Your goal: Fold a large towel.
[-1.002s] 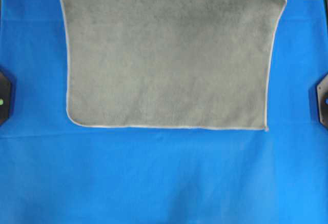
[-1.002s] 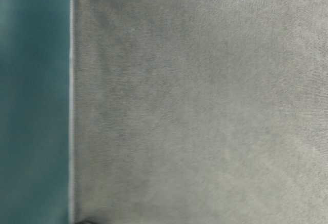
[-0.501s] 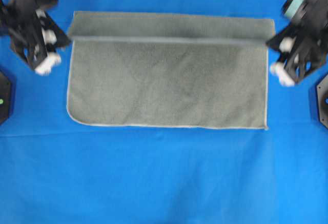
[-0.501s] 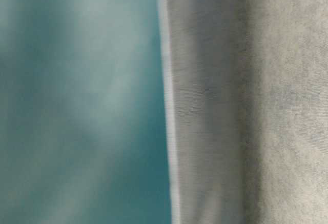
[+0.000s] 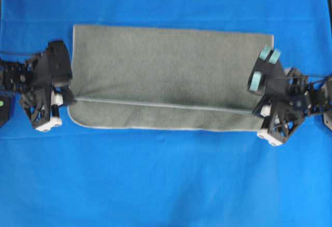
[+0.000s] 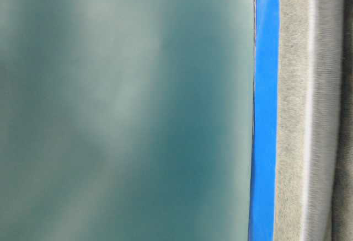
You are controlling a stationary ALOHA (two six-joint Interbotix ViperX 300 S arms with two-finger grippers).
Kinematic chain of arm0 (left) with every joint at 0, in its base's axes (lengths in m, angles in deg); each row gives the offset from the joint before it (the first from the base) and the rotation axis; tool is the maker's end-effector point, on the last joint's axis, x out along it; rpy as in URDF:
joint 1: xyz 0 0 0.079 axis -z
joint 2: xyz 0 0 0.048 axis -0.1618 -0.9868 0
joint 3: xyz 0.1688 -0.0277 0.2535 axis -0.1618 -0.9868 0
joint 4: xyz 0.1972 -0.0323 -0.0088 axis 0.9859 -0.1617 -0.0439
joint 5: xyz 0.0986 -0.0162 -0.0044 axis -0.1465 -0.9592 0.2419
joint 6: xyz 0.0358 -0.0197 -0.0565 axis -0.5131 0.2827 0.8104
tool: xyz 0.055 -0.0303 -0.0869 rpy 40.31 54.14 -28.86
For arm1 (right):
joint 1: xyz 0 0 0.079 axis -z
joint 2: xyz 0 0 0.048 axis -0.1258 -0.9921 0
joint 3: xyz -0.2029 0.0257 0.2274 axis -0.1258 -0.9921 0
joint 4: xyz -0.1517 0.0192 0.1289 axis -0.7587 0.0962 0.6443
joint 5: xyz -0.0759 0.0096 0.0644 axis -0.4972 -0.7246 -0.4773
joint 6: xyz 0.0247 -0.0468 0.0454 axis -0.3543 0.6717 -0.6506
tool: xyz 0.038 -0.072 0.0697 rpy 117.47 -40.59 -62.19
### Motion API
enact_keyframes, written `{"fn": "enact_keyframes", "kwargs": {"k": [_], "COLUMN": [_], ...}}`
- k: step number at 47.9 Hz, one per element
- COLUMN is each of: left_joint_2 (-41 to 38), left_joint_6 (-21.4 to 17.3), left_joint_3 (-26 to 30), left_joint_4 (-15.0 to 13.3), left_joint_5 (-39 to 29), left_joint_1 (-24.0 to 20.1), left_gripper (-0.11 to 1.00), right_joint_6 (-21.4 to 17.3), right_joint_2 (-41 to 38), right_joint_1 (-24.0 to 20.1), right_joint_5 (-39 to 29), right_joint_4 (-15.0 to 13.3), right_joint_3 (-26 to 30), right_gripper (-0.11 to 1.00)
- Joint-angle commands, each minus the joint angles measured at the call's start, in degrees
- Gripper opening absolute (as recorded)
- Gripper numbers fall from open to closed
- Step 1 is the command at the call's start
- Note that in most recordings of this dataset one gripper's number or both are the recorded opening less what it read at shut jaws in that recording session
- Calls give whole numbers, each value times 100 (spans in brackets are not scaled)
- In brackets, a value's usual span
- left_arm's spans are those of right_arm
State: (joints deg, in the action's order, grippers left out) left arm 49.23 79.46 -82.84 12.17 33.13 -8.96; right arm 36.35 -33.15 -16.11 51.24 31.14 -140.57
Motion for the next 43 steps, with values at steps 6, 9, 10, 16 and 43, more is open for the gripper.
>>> {"fn": "enact_keyframes", "kwargs": {"k": [6, 9, 10, 16, 43], "left_joint_2": [-26, -70, -88, -176, 483], "left_joint_6": [35, 35, 44, 97, -1151], "left_joint_3": [0, -18, -26, 9, 466], "left_joint_4": [9, 9, 0, 9, 114], "left_joint_5": [105, 220, 255, 352, 439], "left_joint_1": [167, 167, 167, 167, -984], "left_gripper": [1, 1, 1, 6, 74], "right_joint_6": [9, 9, 9, 9, -53], "right_joint_2": [-132, -132, -132, -132, 334], "right_joint_1": [-105, -105, -105, -105, 492], "right_joint_5": [62, 62, 62, 88, -413], "right_joint_4": [97, 88, 88, 141, -1415], "right_joint_3": [97, 79, 62, 44, 439], "right_gripper": [2, 2, 2, 2, 64]}}
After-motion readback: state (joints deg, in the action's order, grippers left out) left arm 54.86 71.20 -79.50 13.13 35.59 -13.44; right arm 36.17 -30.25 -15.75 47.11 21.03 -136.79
